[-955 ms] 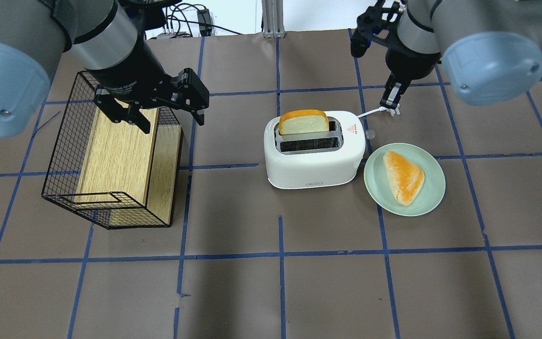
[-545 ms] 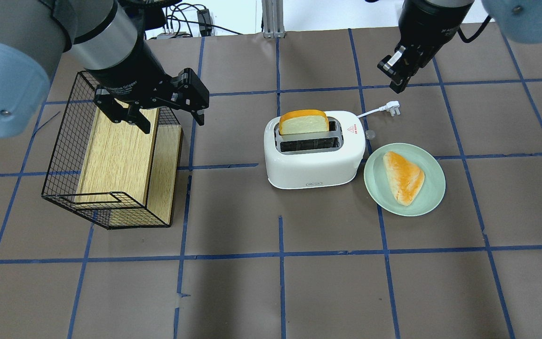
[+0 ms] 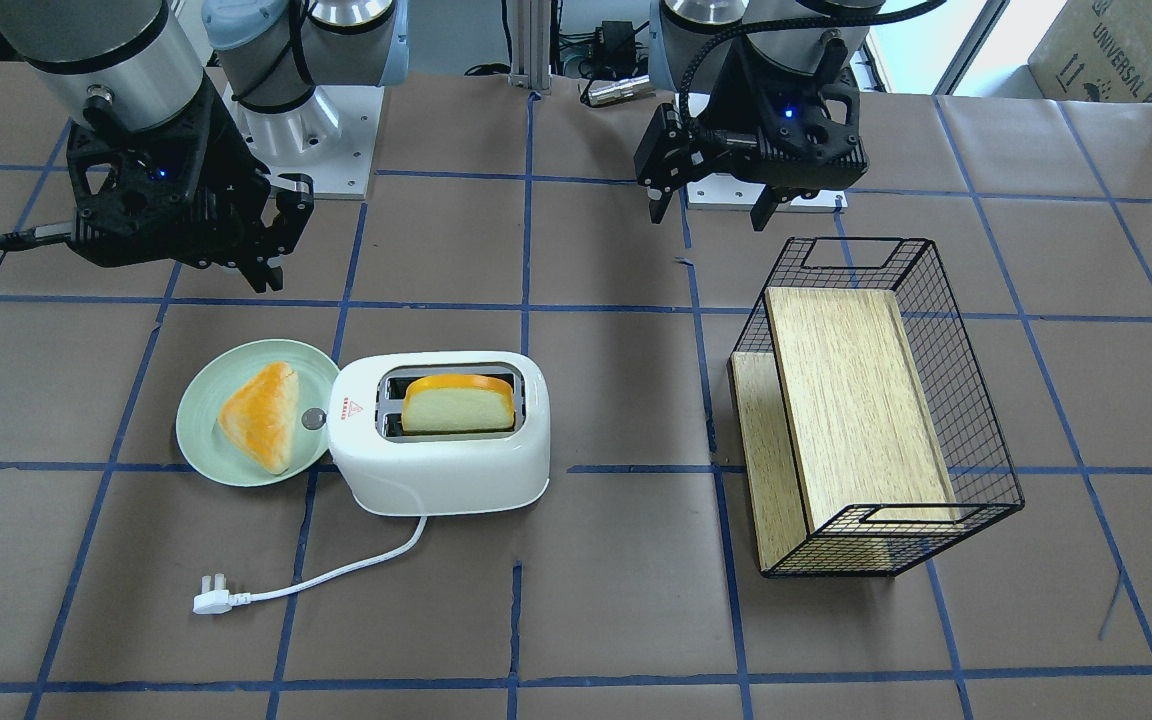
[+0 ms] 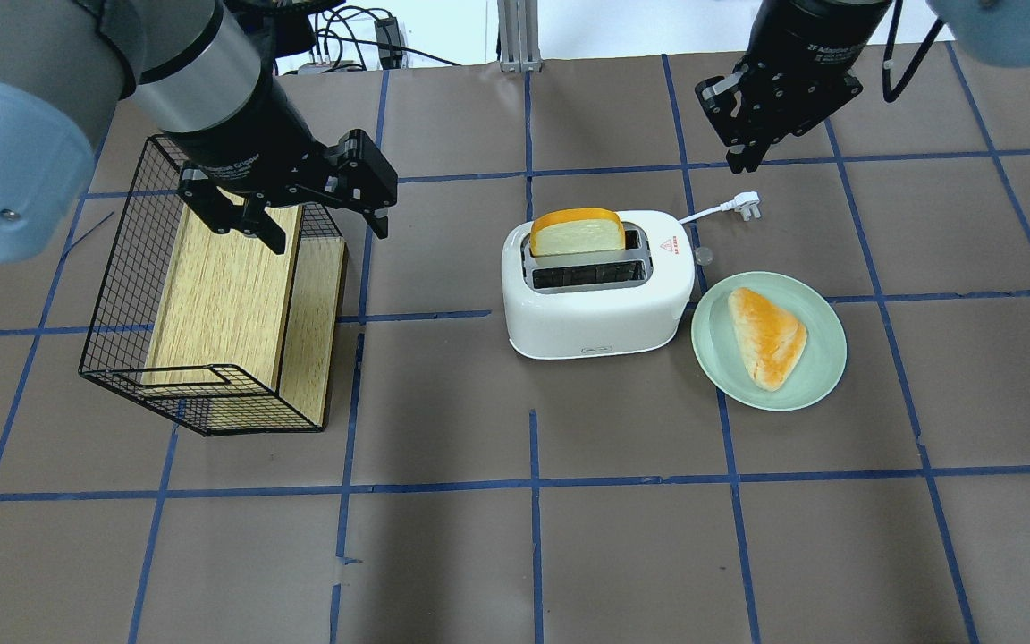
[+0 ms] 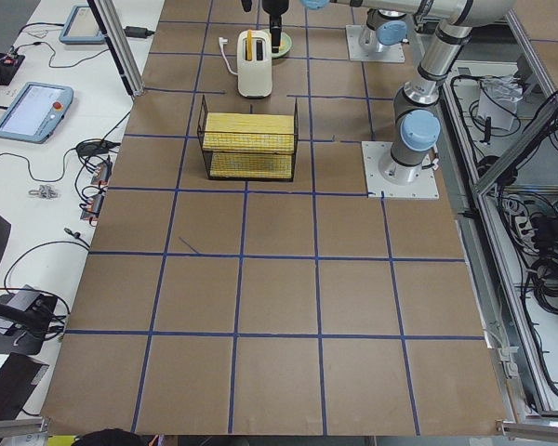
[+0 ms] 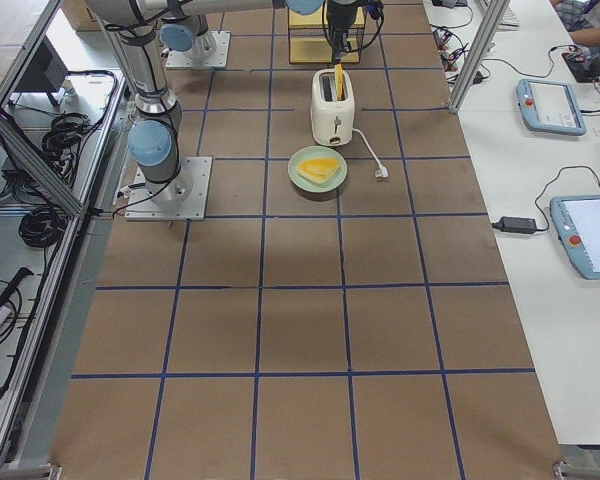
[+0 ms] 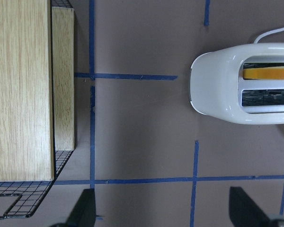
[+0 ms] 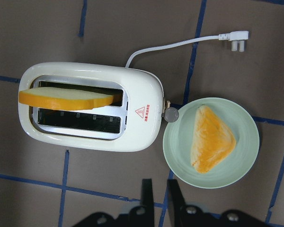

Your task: Press toaster with right arm

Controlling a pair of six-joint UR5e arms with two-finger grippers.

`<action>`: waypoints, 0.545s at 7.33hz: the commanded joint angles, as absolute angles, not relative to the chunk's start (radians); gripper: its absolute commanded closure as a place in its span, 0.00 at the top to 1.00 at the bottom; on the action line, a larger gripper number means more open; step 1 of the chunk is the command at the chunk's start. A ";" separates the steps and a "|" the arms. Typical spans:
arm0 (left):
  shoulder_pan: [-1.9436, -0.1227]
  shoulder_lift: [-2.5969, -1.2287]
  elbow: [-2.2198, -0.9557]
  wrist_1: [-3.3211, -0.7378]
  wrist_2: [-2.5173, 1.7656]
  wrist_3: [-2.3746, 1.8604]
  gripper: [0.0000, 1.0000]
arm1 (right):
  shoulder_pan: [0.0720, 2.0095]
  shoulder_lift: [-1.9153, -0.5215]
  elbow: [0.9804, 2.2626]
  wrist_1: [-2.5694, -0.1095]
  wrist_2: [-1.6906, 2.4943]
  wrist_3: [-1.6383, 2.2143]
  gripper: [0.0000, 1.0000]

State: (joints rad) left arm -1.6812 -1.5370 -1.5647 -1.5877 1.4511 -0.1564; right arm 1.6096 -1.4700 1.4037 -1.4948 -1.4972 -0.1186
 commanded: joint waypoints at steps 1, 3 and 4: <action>-1.681 -1.537 -1.565 -1.588 1.451 -0.156 1.00 | 1.609 -1.482 1.449 -1.494 -1.566 -0.100 0.61; -1.681 -1.537 -1.565 -1.588 1.451 -0.156 1.00 | 1.609 -1.491 1.477 -1.531 -1.595 -0.039 0.78; -1.681 -1.537 -1.565 -1.588 1.451 -0.156 1.00 | 1.609 -1.491 1.476 -1.537 -1.591 0.003 0.79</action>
